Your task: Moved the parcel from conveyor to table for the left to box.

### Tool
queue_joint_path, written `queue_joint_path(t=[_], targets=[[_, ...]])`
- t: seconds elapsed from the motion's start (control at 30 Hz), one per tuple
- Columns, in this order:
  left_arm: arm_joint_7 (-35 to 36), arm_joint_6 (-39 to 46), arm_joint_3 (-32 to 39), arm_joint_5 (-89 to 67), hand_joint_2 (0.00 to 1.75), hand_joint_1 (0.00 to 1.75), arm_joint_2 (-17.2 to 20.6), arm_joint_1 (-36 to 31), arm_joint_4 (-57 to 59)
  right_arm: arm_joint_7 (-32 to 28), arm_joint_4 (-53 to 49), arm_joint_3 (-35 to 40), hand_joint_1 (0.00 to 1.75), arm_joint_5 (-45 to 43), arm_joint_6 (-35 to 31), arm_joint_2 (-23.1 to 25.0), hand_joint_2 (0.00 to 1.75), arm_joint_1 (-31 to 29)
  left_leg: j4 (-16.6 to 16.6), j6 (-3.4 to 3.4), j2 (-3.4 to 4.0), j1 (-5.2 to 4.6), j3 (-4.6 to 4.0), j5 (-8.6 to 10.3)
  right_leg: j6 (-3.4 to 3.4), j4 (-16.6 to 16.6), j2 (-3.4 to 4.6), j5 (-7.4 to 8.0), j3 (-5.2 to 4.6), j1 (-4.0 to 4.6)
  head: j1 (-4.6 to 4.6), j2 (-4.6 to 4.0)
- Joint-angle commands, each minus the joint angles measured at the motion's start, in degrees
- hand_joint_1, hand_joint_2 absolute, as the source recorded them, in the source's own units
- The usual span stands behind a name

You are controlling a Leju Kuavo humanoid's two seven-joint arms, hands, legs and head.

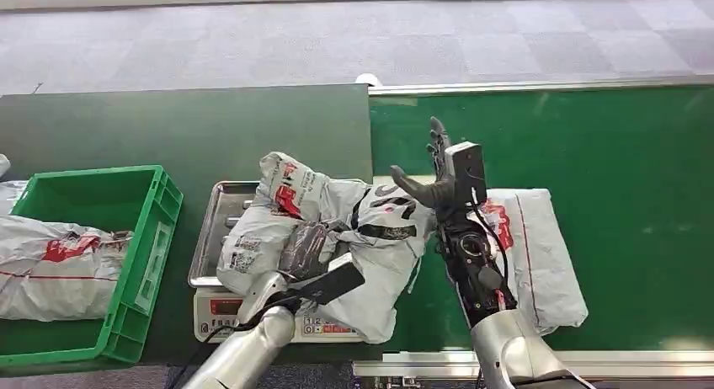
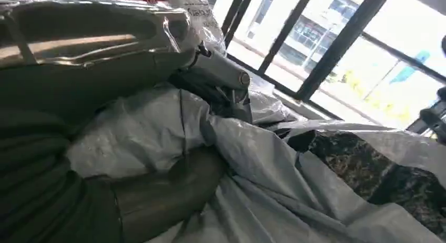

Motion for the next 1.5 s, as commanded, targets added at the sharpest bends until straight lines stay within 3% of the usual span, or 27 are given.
queue_joint_path(t=[0.03, 0.17, 0.5, 0.77, 1.3, 1.5], targets=[[-12.84, 13.85, 1.65, 11.02, 1.75, 1.75, 0.85, 3.73, -8.00, -1.47, 4.55, 0.17, 0.00, -0.47, 0.53, 0.17, 1.75, -3.15, 0.05, -0.01, 0.10, 0.09, -0.13, -0.05, -0.05, -0.05, 0.15, 0.03, -0.13, 0.09, 0.00, 0.00], [-18.68, 20.37, 1.99, 18.31, 1.75, 1.75, 0.93, 4.71, -11.40, -2.53, 6.28, 0.89, 0.00, -1.21, 0.74, 0.13, 1.75, -4.02, 0.05, -0.02, 0.10, 0.06, -0.23, -0.06, -0.04, -0.02, 0.17, 0.02, -0.23, 0.07, 0.00, 0.00], [-19.10, 21.61, 3.21, 22.40, 1.75, 1.75, 1.33, 8.78, -23.71, -2.81, 6.63, 1.75, 0.00, -1.77, 1.09, -0.23, 1.75, -4.03, 0.03, -0.01, 0.07, 0.02, -0.37, -0.02, -0.01, -0.01, 0.11, 0.02, -0.38, 0.03, 0.00, 0.00], [-19.10, 21.61, 9.09, 18.49, 1.75, 1.75, -1.36, 12.53, -33.86, -2.62, 5.32, 2.34, 0.00, -2.27, 1.02, -0.53, 1.75, -2.61, 0.05, -0.01, 0.08, 0.07, -0.36, -0.05, -0.03, -0.02, 0.14, 0.02, -0.37, 0.07, 0.00, 0.00], [-19.10, 21.61, 9.09, 18.49, 1.75, 1.75, -1.36, 12.53, -33.86, -2.62, 5.32, 2.34, 0.00, -2.27, 1.02, -0.53, 1.75, -2.61, 0.02, -0.01, 0.03, 0.04, -0.37, -0.02, -0.02, -0.04, 0.06, 0.02, -0.38, 0.05, 0.00, 0.00], [-19.10, 21.61, 17.74, 7.65, 1.75, 1.75, -4.38, 13.68, -42.55, -2.21, 4.03, 2.63, 0.00, -2.70, 0.77, -1.22, 1.75, -1.14, 0.05, -0.01, 0.04, 0.13, -0.34, -0.06, -0.04, -0.09, 0.10, 0.02, -0.32, 0.14, 0.00, 0.00]])
